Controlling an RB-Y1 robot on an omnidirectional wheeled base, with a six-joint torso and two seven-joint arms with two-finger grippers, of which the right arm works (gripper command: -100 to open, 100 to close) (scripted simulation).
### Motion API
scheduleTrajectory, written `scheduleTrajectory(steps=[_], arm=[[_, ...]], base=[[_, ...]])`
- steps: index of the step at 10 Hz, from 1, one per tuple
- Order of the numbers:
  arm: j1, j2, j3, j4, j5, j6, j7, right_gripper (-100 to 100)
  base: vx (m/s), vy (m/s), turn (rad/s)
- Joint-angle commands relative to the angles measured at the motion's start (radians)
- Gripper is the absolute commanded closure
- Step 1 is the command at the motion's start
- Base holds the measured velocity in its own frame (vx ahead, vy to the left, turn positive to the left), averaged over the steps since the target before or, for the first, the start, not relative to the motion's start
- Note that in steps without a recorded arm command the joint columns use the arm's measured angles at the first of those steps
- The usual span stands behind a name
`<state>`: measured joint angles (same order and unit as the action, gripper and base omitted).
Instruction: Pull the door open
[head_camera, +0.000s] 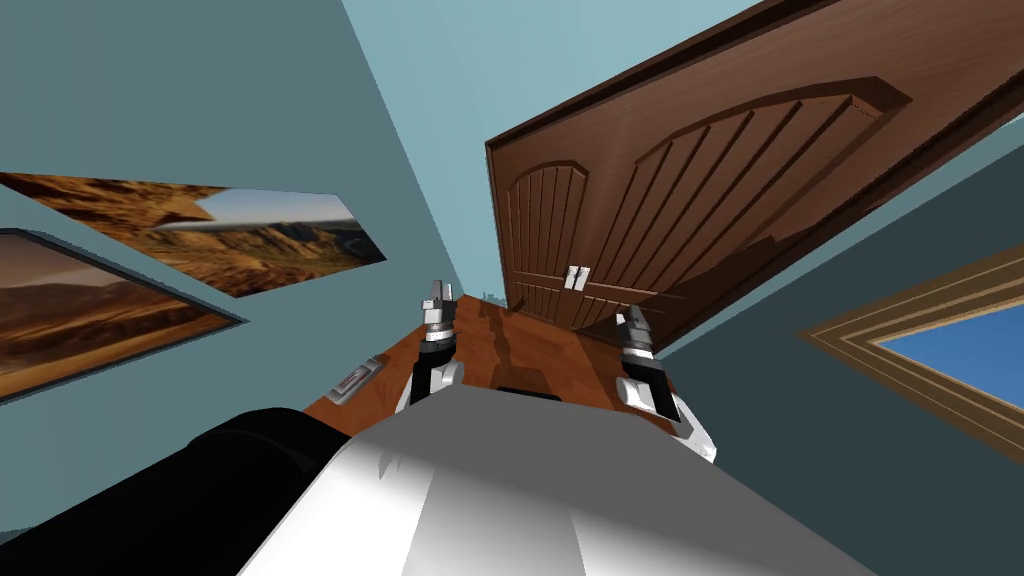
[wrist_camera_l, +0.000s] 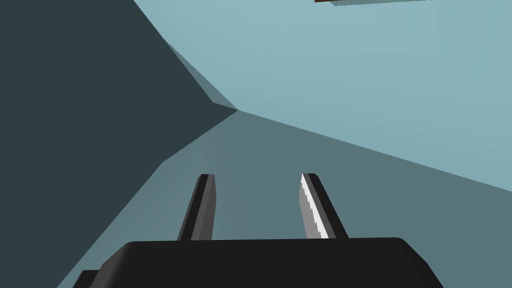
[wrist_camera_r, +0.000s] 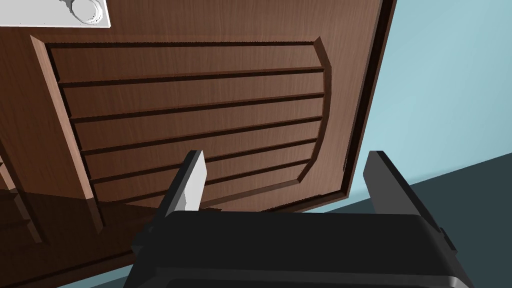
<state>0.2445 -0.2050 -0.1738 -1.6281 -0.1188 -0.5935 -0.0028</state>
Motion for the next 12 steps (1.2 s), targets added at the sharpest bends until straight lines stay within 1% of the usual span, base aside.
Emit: scheduleTrajectory(steps=[1,2,3,4,5,6,7,8,9,10,11,12], arm=[[-0.017,-0.015,-0.013,0.050,-0.007,-0.003,-0.006,-100],[-0.036,-0.028,-0.024,0.081,-0.013,-0.003,-0.011,-100],[-0.036,-0.028,-0.024,0.099,-0.013,-0.003,-0.011,-100],[-0.055,-0.041,-0.035,0.143,-0.020,-0.002,-0.015,-100],[-0.075,-0.054,-0.046,0.168,-0.026,-0.002,-0.019,-100],[-0.075,-0.054,-0.046,0.187,-0.026,-0.002,-0.019,-100],[-0.094,-0.067,-0.057,0.218,-0.032,-0.001,-0.024,-100],[-0.094,-0.067,-0.057,0.234,-0.032,-0.001,-0.024,-100],[-0.114,-0.080,-0.069,0.280,-0.038,-0.001,-0.028,-100],[-0.133,-0.093,-0.080,0.308,-0.045,-0.001,-0.033,-100],[-0.133,-0.093,-0.080,0.323,-0.045,-0.001,-0.033,-100],[-0.153,-0.106,-0.091,0.349,-0.051,0.000,-0.037,-100]], base=[[0.062,-0.006,0.079],[0.079,-0.001,0.123],[0.060,-0.007,0.050],[0.056,0.003,0.090],[0.078,0.001,0.112],[0.067,-0.001,0.056],[0.064,0.005,0.095],[0.048,-0.001,0.042],[0.054,0.007,0.072],[0.085,-0.001,0.131],[0.065,-0.006,0.060],[0.058,0.000,0.078]])
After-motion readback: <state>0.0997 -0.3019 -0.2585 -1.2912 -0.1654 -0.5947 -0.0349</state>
